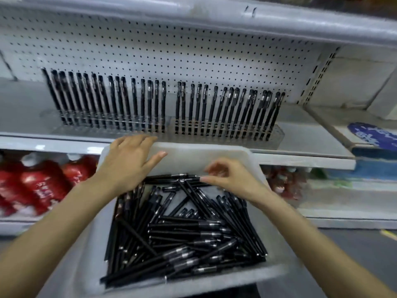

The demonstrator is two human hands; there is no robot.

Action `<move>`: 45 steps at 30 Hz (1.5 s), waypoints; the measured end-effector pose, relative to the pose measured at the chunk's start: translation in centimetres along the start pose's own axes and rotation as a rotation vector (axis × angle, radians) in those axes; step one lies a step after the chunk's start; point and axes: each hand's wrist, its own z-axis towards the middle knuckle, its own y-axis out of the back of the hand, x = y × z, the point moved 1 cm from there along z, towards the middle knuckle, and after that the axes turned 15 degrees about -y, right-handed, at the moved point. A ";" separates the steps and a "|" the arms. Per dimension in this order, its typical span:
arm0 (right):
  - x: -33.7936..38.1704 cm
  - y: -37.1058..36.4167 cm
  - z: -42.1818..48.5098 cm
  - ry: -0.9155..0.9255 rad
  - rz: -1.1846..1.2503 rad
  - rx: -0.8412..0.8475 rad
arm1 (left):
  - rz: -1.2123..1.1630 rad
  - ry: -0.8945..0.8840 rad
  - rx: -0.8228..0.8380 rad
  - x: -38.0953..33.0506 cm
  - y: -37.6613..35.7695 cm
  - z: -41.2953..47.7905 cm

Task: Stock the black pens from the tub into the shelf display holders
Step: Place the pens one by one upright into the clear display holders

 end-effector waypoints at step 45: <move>16.3 -9.4 4.9 -0.047 0.191 0.407 | -0.083 0.381 -0.062 15.5 5.8 -8.2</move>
